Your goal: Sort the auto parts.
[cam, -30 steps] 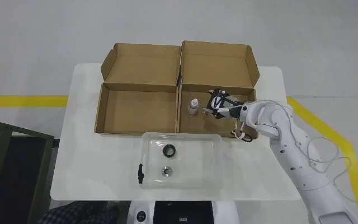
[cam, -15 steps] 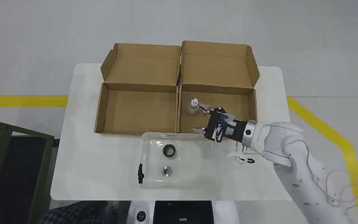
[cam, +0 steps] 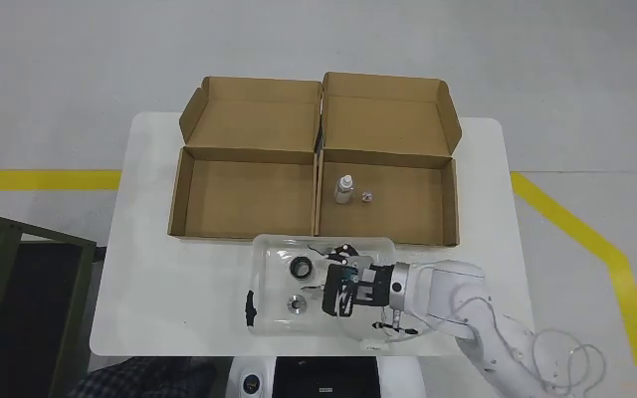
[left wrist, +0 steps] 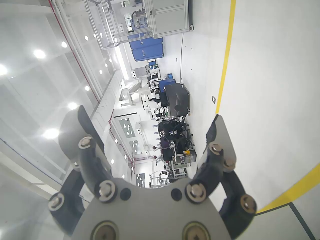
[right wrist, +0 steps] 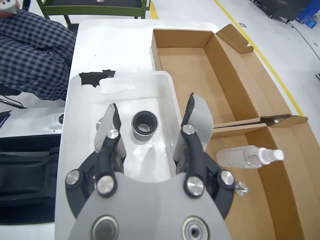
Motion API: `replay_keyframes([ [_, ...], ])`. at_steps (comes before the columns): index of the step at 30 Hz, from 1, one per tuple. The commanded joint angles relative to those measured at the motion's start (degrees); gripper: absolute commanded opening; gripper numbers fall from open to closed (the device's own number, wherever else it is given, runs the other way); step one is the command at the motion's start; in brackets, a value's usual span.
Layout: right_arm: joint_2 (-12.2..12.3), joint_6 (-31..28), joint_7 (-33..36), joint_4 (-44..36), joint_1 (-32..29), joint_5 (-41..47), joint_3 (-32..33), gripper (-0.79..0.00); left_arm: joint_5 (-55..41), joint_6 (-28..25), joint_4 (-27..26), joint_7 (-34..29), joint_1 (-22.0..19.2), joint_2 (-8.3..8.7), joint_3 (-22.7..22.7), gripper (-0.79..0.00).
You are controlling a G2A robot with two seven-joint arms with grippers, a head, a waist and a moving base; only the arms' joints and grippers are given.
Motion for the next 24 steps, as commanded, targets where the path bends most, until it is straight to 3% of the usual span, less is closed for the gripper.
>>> replay_keyframes([
  [1, -0.21, 0.56, -0.23, 1.35, 0.56, -0.78, -0.99, -0.289, 0.00, 0.00, 0.00, 0.00, 0.00, 0.00, 0.00, 0.000],
  [14, -0.76, 0.55, 0.53, 6.85, 1.68, -1.85, -3.61, -0.271, 0.00, 0.00, 0.00, 0.00, 0.00, 0.00, 0.00, 0.000],
  [24, -2.29, 1.92, 2.03, 12.15, 6.37, -1.69, -7.71, -0.222, 0.00, 0.00, 0.00, 0.00, 0.00, 0.00, 0.00, 0.000],
])
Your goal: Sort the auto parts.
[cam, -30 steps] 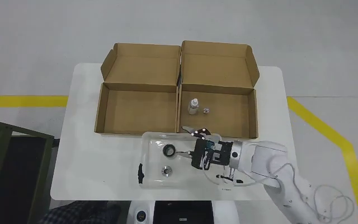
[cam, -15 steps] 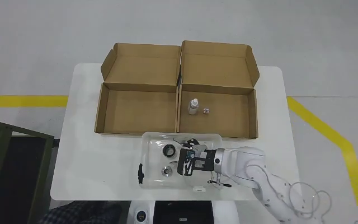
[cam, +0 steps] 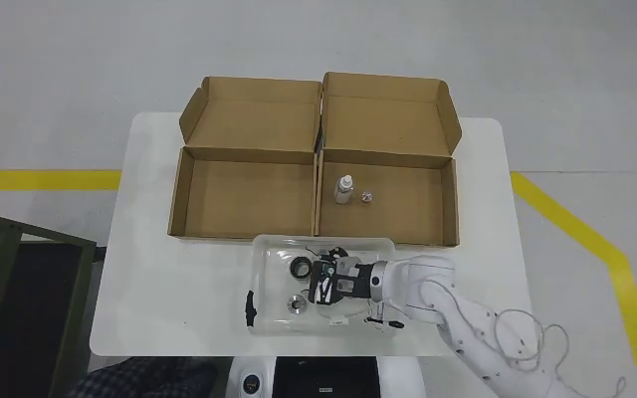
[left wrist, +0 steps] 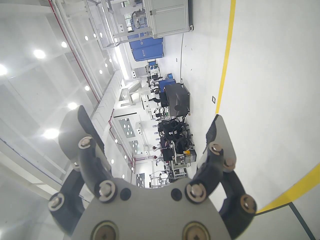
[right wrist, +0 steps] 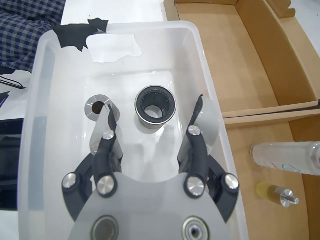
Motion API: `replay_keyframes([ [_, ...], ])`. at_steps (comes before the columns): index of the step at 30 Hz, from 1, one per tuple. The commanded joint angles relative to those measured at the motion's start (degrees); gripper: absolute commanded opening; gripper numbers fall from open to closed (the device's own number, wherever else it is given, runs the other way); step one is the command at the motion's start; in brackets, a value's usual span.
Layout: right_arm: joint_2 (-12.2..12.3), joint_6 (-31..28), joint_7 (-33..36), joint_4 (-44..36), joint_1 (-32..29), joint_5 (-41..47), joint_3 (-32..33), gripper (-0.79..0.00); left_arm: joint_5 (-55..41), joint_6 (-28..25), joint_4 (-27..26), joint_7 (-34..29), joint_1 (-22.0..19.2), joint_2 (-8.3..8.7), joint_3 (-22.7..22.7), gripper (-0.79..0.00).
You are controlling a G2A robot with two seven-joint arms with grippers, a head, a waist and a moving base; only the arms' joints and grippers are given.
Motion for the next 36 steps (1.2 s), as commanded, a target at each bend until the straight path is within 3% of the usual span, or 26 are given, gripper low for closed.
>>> replay_keyframes([
  [1, -0.32, 0.32, 0.19, 1.16, 0.86, 0.35, -0.74, -0.225, 0.00, 0.00, 0.00, 0.00, 0.00, 0.00, 0.00, 0.000],
  [22, -3.24, 2.82, 0.42, 8.99, 6.02, 2.64, -6.32, -0.252, 0.00, 0.00, 0.00, 0.00, 0.00, 0.00, 0.00, 0.000],
  [23, -3.31, 2.80, 0.31, 9.13, 6.07, 2.75, -6.39, -0.274, 0.00, 0.00, 0.00, 0.00, 0.00, 0.00, 0.00, 0.000],
  [25, -3.42, 2.69, 0.17, 9.37, 6.15, 2.75, -6.49, -0.397, 0.00, 0.00, 0.00, 0.00, 0.00, 0.00, 0.00, 0.000],
  [30, -3.61, 2.32, -0.18, 9.91, 6.16, 2.95, -6.54, -0.496, 0.00, 0.00, 0.00, 0.00, 0.00, 0.00, 0.00, 0.000],
  [32, -3.66, 1.96, -0.38, 10.02, 6.11, 3.11, -6.54, -0.628, 0.00, 0.00, 0.00, 0.00, 0.00, 0.00, 0.00, 0.000],
  [36, -3.64, 1.41, -0.36, 9.20, 5.75, 3.05, -6.36, -0.773, 0.00, 0.00, 0.00, 0.00, 0.00, 0.00, 0.00, 0.000],
])
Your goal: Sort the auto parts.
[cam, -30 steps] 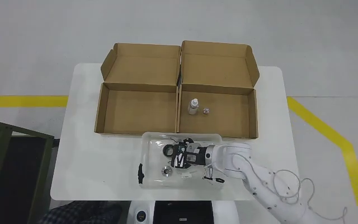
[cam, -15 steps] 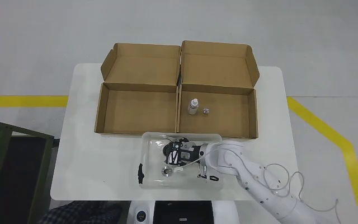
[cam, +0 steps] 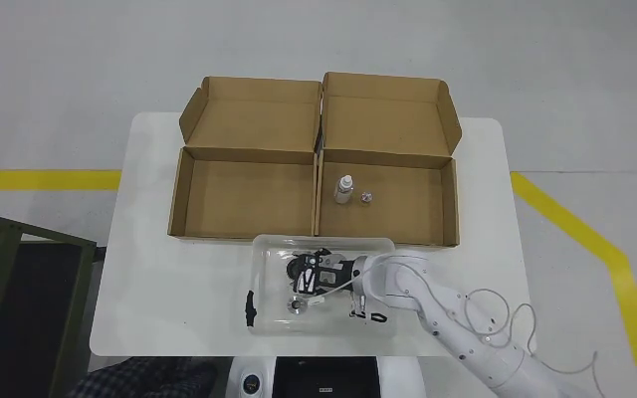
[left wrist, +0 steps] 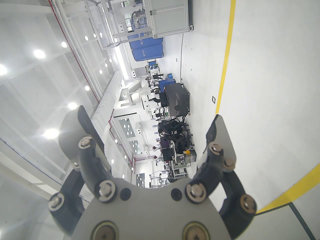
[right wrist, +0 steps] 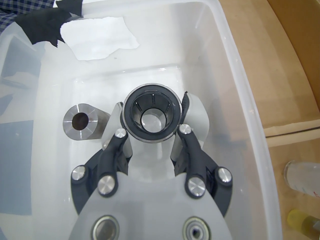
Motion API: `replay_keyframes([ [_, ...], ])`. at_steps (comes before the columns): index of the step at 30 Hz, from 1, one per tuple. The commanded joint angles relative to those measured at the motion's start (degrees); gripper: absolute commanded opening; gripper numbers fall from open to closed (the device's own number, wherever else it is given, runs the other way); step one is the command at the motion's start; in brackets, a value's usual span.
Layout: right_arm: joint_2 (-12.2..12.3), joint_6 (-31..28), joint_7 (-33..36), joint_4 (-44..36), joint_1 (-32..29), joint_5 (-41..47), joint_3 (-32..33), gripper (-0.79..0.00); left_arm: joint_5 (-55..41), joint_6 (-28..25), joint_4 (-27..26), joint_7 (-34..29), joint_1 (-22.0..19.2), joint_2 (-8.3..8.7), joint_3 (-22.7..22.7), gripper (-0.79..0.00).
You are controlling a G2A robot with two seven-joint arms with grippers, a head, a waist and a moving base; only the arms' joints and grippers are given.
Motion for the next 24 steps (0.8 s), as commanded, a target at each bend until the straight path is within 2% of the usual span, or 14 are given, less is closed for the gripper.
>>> replay_keyframes([
  [1, 0.05, -0.06, -0.20, -0.50, -0.23, 0.18, 0.36, -0.785, 0.00, 0.00, 0.00, 0.00, 0.00, 0.00, 0.00, 0.000],
  [8, 0.53, -0.35, -1.30, -3.80, -1.42, 1.14, 2.86, -0.785, 0.00, 0.00, 0.00, 0.00, 0.00, 0.00, 0.00, 0.000],
  [24, 2.28, -0.87, -6.84, -16.89, -6.42, 5.67, 12.13, -0.785, 0.00, 0.00, 0.00, 0.00, 0.00, 0.00, 0.00, 0.000],
])
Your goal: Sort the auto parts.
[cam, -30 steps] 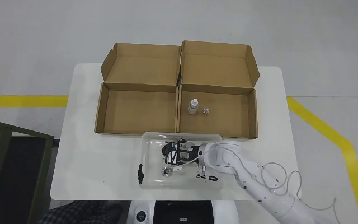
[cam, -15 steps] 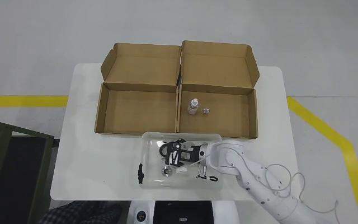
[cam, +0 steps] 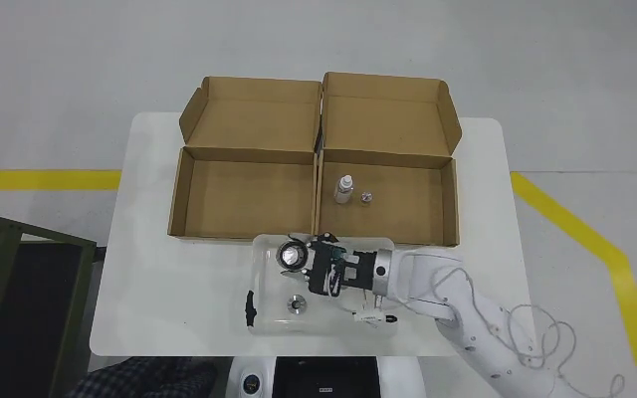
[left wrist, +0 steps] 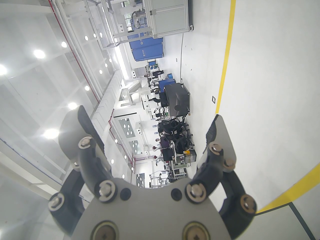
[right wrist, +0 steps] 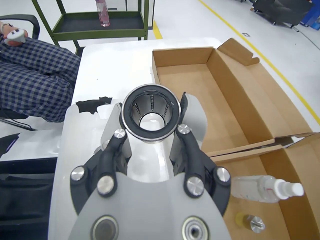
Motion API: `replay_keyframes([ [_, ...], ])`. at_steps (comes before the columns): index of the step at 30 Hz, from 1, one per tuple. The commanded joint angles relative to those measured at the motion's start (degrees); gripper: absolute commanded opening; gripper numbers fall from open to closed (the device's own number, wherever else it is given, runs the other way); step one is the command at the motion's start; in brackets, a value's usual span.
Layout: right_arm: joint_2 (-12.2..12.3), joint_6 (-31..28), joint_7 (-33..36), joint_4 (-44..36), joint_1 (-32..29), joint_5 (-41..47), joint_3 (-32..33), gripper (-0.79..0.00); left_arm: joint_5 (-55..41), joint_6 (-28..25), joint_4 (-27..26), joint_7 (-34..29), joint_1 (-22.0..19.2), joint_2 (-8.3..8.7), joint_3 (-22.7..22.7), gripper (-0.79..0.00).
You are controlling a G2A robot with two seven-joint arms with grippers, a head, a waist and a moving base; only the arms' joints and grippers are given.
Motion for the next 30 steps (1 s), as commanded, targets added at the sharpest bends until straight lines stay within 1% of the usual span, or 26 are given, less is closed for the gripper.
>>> replay_keyframes([
  [1, 0.17, 0.01, -0.85, -1.09, -0.40, 0.80, 1.35, -0.785, 0.00, 0.00, 0.00, 0.00, 0.00, 0.00, 0.00, 0.000],
  [7, 0.66, 0.84, -4.03, -4.01, -1.77, 3.55, 6.04, -0.785, 0.00, 0.00, 0.00, 0.00, 0.00, 0.00, 0.00, 0.000],
  [13, 1.18, 2.60, -6.36, -6.94, -4.08, 4.23, 10.84, -0.785, 0.00, 0.00, 0.00, 0.00, 0.00, 0.00, 0.00, 0.000],
  [17, 1.39, 3.53, -8.78, -7.41, -5.63, 6.14, 13.61, -0.785, 0.00, 0.00, 0.00, 0.00, 0.00, 0.00, 0.00, 0.000],
  [30, 1.96, 5.21, -12.99, -7.72, -9.56, 8.63, 21.13, -0.785, 0.00, 0.00, 0.00, 0.00, 0.00, 0.00, 0.00, 0.000],
])
